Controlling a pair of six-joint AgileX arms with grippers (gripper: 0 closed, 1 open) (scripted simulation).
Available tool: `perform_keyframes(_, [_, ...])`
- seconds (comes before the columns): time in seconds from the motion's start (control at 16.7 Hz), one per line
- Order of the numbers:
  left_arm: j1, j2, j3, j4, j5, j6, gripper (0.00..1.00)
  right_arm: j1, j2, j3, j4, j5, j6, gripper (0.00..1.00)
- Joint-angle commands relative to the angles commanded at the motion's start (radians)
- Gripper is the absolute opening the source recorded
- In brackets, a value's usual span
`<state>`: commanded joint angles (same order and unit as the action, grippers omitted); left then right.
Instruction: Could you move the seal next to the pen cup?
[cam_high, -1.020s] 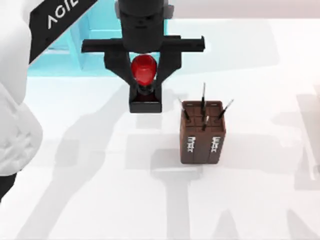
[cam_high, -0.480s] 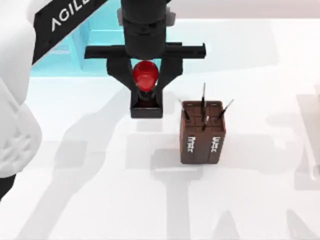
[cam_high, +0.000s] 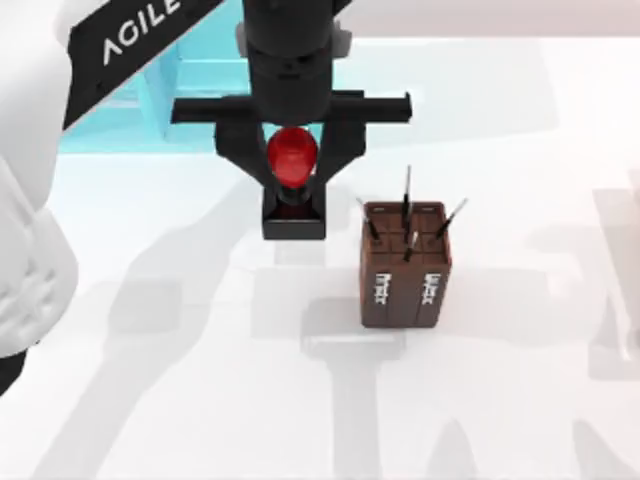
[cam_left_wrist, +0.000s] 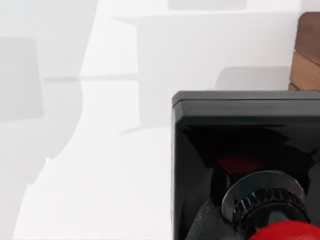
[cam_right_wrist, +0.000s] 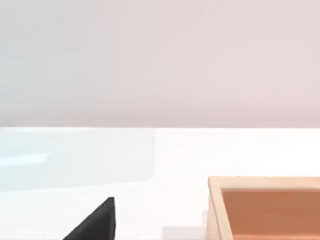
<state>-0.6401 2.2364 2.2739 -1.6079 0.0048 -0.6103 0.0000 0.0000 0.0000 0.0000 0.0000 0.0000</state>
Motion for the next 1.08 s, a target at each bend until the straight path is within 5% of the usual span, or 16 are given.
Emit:
perform_keyframes(0.72, [0.0, 0.0, 0.0, 0.0, 0.0, 0.0, 0.98, 0.0, 0.0, 0.0, 0.0, 0.0, 0.0, 1.0])
perform_keyframes(1.08, [0.0, 0.0, 0.0, 0.0, 0.0, 0.0, 1.0, 0.0, 0.0, 0.0, 0.0, 0.0, 0.0, 1.0])
